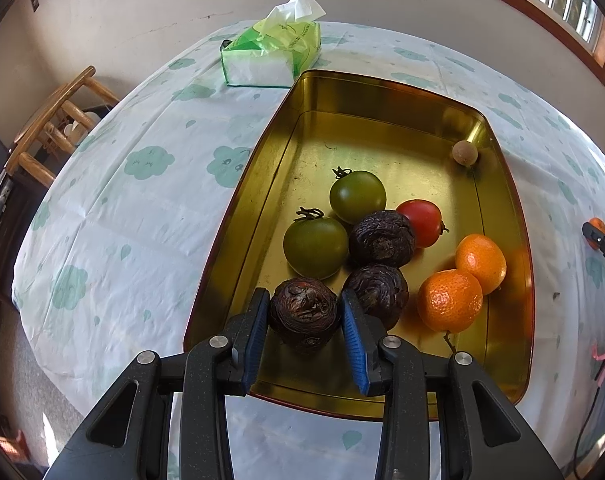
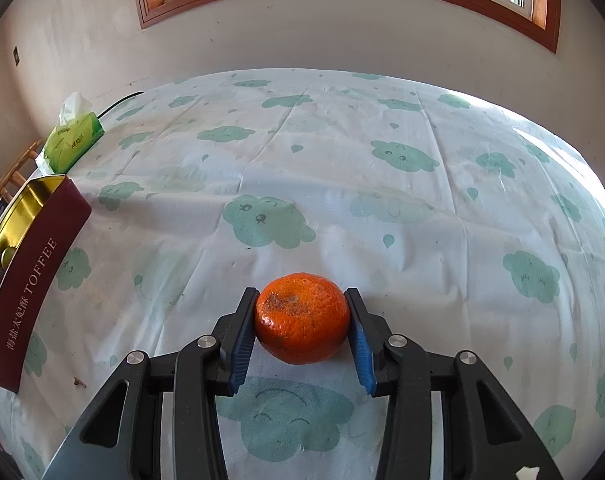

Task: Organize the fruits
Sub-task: 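Carry tangerine into tin tray and open right gripper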

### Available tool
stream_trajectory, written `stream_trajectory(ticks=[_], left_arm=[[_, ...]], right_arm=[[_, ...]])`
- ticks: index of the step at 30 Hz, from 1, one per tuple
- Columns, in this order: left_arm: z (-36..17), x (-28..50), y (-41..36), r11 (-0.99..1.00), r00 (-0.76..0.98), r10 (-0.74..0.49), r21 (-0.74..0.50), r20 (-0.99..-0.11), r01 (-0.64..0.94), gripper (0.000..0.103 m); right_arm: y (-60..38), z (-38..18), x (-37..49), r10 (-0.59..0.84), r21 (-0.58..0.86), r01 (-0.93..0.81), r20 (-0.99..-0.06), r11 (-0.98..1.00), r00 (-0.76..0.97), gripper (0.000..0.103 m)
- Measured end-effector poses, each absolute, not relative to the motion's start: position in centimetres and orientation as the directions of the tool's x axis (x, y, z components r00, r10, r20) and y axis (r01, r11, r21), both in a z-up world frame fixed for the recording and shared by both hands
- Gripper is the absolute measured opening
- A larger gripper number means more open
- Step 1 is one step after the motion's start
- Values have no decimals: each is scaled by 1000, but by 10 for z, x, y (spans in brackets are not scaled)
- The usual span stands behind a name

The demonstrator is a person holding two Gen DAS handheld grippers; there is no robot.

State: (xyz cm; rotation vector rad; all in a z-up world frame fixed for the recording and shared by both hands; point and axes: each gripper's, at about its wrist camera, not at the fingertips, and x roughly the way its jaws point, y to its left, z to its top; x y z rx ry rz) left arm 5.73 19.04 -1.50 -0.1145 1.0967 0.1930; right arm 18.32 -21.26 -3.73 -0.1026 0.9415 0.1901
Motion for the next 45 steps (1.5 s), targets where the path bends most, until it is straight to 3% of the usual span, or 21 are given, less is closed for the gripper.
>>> stream_trajectory(ticks=[4, 10, 17, 24, 31, 45], left_arm=[[-15, 57, 190, 977, 443, 103, 8, -891, -213, 40], [-13, 51, 187, 978, 457, 119, 24, -881, -209, 55], [-2, 36, 186, 981, 501, 98, -1, -860, -195, 66], [16, 18, 192, 977, 553, 111, -12, -826, -215, 69], [22, 4, 205, 967, 550, 125, -23, -826, -253, 72], [24, -6, 215, 961, 543, 183, 32, -819, -275, 72]], right_arm=[[-205, -28, 176, 139, 2, -231, -805, 973, 577, 40], [-179, -11, 157, 201, 24, -298, -790, 954, 580, 40], [-119, 14, 132, 329, 58, -444, -759, 894, 563, 40], [-42, 27, 107, 451, 69, -614, -744, 786, 494, 40], [26, 12, 99, 478, 41, -715, -770, 698, 423, 40], [57, -27, 112, 405, 8, -697, -818, 717, 407, 41]])
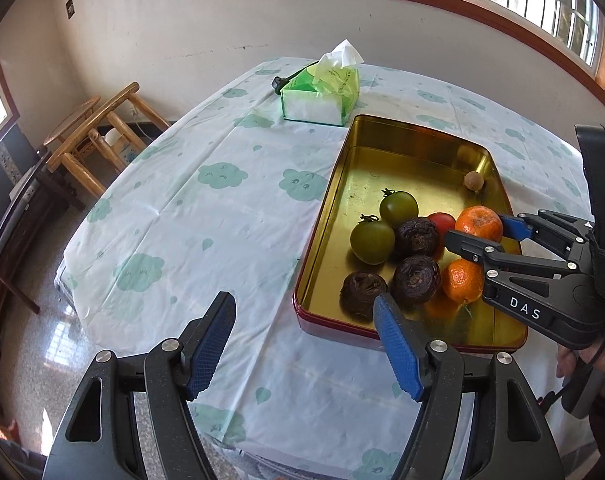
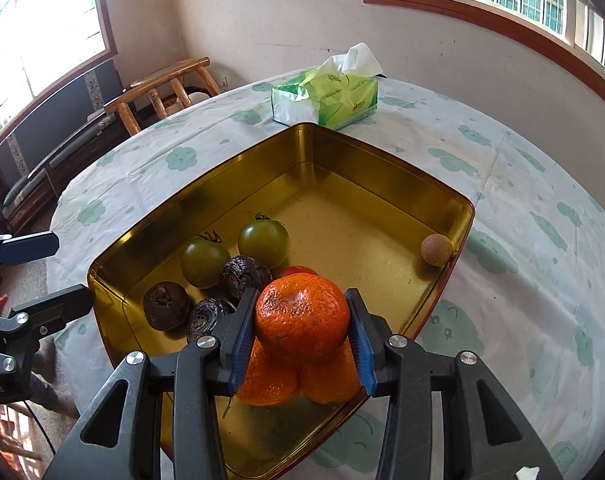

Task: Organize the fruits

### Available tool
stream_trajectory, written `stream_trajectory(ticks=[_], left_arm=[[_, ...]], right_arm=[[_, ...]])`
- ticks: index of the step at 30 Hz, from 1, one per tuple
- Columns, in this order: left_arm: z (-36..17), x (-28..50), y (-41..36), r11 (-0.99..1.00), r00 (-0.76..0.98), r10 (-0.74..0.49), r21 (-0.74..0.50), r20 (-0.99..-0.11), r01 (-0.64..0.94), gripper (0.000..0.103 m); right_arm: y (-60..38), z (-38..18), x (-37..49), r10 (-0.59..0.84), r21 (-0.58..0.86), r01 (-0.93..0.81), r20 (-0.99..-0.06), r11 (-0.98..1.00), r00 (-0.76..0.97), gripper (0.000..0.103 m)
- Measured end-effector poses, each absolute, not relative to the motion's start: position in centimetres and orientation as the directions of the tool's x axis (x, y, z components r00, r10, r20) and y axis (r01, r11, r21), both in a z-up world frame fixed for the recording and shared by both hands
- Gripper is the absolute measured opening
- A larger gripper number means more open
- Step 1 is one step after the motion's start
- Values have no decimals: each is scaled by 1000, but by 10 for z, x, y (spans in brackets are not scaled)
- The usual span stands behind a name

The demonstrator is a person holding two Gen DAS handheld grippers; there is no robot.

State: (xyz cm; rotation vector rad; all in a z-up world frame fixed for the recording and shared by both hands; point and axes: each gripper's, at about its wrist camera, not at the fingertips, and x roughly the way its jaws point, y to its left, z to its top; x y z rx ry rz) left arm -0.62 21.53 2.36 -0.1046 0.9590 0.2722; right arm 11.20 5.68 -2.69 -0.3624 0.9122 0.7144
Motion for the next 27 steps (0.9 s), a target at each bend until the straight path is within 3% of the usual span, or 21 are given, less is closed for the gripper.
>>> stream_trajectory(ticks=[7, 18, 27], left_arm=[[24, -9, 214, 962, 538, 172, 24, -825, -272, 72], [31, -17, 207, 958, 542, 210, 60, -814, -280, 72], [29, -18, 187, 963, 533, 212, 83, -819, -257, 72]], right_arm=[[57, -25, 106, 386, -11, -682, -817, 731, 428, 46], [29, 7, 68, 373, -20, -642, -799, 766, 471, 96], [5, 2, 40, 329, -18, -624, -838, 781, 436, 99]])
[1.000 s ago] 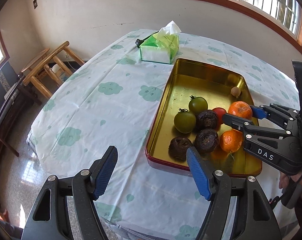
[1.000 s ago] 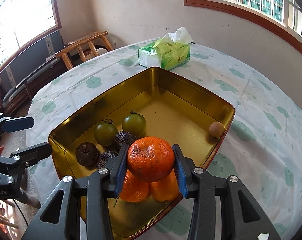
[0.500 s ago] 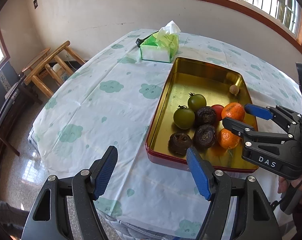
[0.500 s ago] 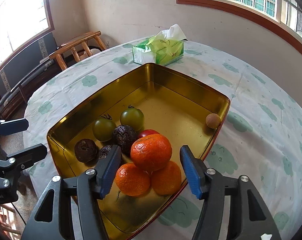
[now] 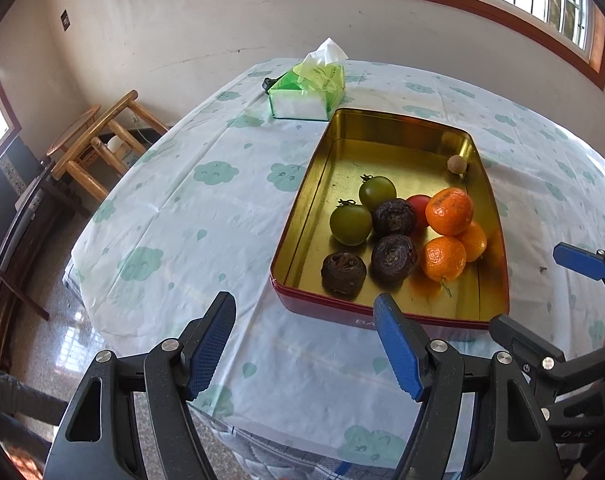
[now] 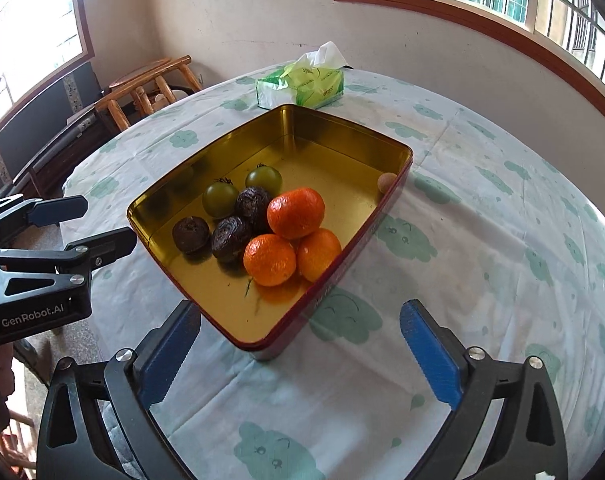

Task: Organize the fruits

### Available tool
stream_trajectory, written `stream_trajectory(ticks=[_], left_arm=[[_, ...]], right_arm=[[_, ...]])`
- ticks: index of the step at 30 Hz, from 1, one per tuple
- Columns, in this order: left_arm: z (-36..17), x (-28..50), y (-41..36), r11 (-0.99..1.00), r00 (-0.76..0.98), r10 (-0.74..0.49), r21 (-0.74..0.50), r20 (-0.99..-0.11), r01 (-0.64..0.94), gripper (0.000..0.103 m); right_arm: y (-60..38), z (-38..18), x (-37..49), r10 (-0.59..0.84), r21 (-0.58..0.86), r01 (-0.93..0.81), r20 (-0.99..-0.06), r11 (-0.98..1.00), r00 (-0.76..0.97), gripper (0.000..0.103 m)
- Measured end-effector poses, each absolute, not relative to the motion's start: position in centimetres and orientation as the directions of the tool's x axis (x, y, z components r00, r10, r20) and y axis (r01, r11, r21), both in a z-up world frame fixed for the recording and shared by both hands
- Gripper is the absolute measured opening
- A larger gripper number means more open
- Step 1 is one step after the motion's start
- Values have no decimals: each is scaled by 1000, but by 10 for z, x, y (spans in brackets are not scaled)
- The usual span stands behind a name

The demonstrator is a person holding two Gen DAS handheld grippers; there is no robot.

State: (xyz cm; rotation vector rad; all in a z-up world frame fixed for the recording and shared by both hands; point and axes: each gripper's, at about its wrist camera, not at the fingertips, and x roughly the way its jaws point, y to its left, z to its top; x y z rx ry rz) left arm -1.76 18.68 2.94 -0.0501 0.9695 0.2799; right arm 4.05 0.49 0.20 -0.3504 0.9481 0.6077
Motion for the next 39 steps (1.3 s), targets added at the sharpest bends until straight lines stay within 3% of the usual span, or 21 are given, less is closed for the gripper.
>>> stream_trajectory(ticks=[39], left_arm=[[29, -7, 153, 967, 520, 206, 91, -829, -239, 72]], right_arm=[[-3, -16, 35, 292, 28, -585, -886, 810, 362, 102]])
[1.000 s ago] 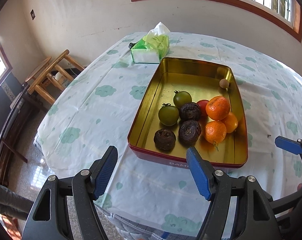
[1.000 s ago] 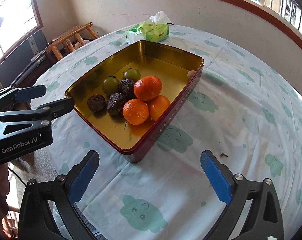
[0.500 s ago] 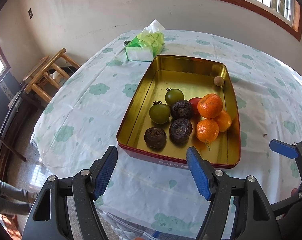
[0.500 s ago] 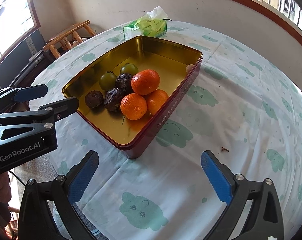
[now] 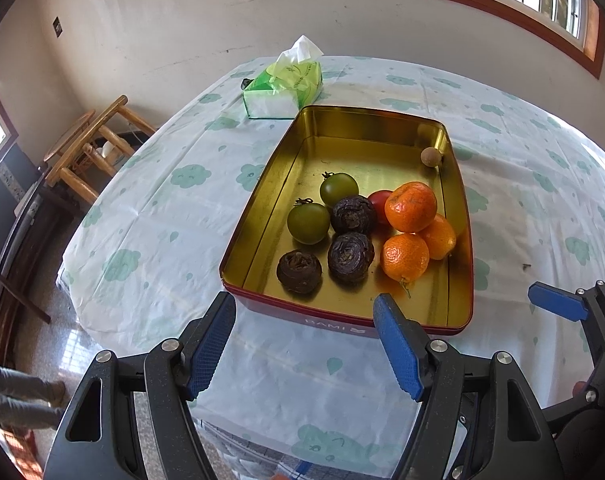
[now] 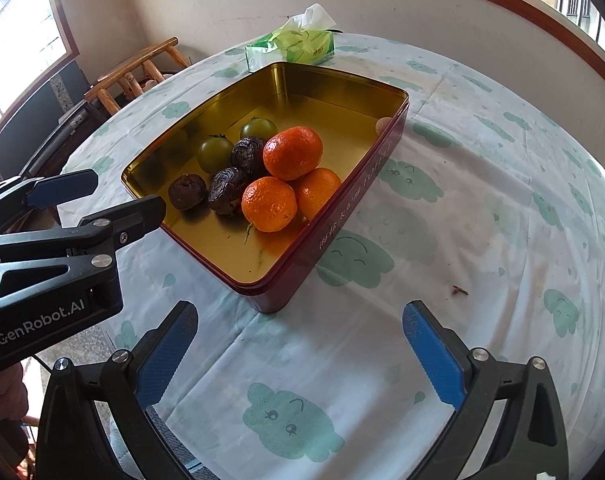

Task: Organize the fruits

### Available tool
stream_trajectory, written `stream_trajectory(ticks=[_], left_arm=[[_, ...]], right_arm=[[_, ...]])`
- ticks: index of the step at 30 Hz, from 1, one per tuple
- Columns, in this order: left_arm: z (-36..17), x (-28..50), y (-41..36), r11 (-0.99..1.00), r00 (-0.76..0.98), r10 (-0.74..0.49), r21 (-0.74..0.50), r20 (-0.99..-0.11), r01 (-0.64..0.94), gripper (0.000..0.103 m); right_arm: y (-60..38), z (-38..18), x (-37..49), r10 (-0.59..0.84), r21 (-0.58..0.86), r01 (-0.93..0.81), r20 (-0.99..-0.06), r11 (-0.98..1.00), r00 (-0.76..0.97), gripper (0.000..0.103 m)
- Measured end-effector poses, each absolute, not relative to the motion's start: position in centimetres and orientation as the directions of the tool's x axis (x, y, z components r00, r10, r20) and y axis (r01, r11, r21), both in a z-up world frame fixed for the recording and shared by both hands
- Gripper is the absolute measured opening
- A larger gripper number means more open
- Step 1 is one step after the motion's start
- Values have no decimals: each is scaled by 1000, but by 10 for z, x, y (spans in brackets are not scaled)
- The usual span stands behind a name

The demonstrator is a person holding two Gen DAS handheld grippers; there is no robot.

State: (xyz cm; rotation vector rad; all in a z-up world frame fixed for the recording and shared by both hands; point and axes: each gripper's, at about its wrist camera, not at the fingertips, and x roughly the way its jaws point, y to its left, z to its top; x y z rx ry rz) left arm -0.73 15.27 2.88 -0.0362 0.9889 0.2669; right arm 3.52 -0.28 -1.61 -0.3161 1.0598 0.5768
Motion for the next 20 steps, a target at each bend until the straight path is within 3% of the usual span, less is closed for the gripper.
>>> stream_trajectory(ticks=[20], left_arm=[[30, -7, 154, 969, 524, 172, 49, -834, -241, 72]], right_arm=[[-2, -18, 35, 281, 18, -587, -890, 809, 359, 102]])
